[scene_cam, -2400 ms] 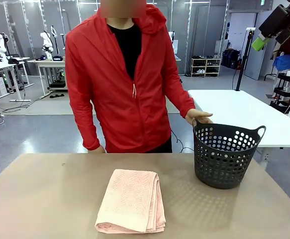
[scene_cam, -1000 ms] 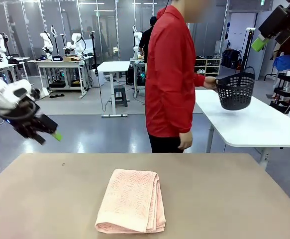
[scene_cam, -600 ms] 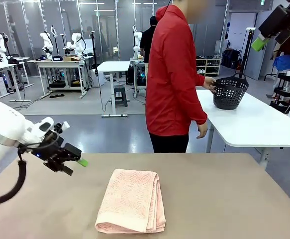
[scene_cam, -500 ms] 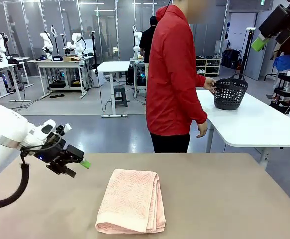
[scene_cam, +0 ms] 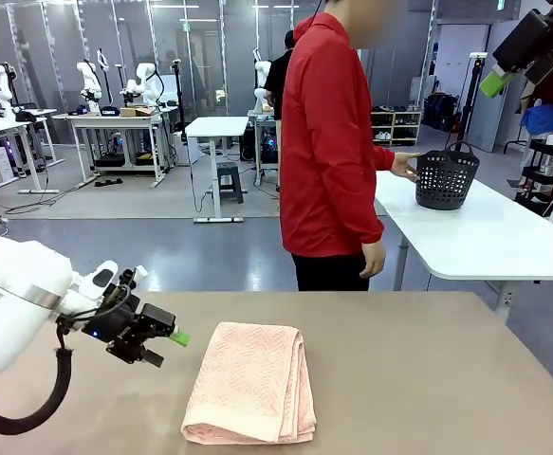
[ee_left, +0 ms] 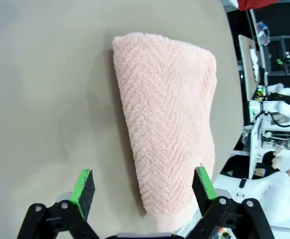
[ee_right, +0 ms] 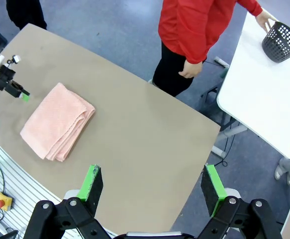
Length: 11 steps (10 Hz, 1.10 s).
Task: Fold the towel.
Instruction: Pick up the 100 cm Hotel Towel and place it on the left side of the table.
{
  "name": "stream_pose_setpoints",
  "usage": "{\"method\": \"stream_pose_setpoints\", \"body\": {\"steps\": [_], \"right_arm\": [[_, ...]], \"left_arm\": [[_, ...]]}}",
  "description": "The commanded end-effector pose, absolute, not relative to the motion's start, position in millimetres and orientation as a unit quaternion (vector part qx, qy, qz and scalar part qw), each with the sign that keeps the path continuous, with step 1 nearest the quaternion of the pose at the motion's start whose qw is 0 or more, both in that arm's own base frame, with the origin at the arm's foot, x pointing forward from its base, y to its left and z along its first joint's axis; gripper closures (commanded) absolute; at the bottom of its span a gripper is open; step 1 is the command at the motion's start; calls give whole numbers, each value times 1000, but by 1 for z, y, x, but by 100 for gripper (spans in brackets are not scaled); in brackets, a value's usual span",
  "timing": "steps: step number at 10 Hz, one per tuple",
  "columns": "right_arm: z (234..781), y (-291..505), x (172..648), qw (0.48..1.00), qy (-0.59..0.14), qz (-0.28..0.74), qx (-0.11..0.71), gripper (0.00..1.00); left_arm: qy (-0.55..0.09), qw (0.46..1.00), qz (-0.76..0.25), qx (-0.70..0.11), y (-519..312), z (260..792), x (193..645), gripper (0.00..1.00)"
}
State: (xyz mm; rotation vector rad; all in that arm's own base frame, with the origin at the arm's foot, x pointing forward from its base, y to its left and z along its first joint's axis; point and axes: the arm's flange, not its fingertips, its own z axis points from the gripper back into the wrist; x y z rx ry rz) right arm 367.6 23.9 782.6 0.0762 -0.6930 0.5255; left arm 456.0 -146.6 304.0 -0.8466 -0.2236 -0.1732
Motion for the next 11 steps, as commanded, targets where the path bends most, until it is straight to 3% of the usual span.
{"method": "stream_pose_setpoints", "body": {"steps": [1, 11], "right_arm": [[784, 23, 368, 906, -337, 253, 36, 0], [784, 23, 368, 906, -337, 253, 36, 0]], "left_arm": [[-114, 883, -94, -446, -155, 284, 455, 0], [-67, 827, -94, -550, -200, 236, 443, 0]]}}
